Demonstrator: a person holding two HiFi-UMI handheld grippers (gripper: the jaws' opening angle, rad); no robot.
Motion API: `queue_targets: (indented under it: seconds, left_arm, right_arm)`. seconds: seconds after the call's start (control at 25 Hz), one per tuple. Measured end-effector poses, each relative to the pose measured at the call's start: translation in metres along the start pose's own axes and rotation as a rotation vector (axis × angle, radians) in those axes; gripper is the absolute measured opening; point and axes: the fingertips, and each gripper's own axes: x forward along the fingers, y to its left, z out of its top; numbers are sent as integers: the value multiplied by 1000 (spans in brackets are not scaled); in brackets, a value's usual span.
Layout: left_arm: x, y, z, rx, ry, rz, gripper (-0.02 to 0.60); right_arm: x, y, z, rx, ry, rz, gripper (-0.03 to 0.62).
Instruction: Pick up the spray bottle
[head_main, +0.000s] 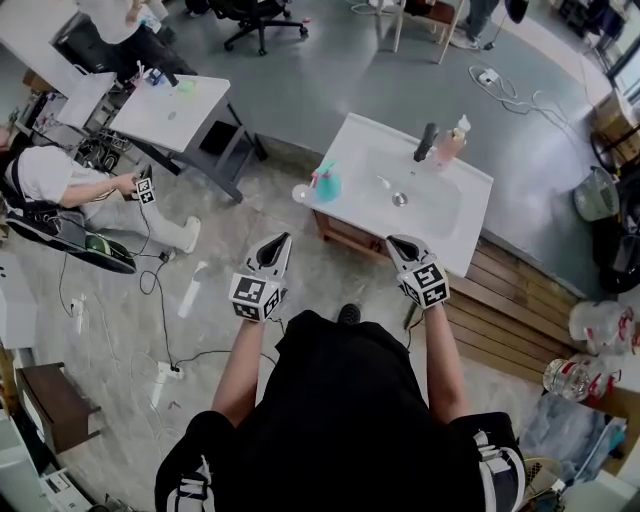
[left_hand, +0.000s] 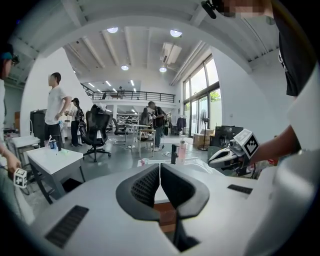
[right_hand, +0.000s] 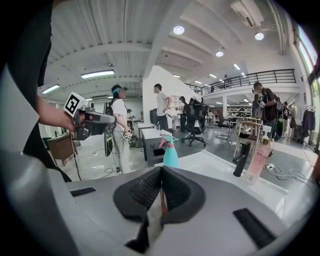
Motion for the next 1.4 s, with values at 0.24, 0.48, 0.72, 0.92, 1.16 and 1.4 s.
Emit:
queue_targets:
  seconds: [0.24, 0.48, 0.72, 0.92, 1.16, 1.4]
  left_arm:
    - [4, 1, 4, -2, -4, 7, 25]
    - [17, 9, 0, -20, 3, 0, 25]
    - [41, 23, 3, -21, 1, -40, 25]
    - [65, 39, 10, -16, 6, -80, 25]
    - [95, 64, 18, -11, 7, -120, 25]
    - [126, 84, 28, -10, -1, -151, 26]
  right_arm:
    - [-1, -7, 0, 18, 2, 11, 15]
    - [5, -12, 4, 9, 15, 16, 15]
    - [13, -30, 3, 23, 29, -29, 15]
    - [29, -43, 11, 33, 36, -52, 15]
    - [55, -54, 24, 34, 51, -67, 15]
    - [73, -78, 34, 37, 64, -90, 15]
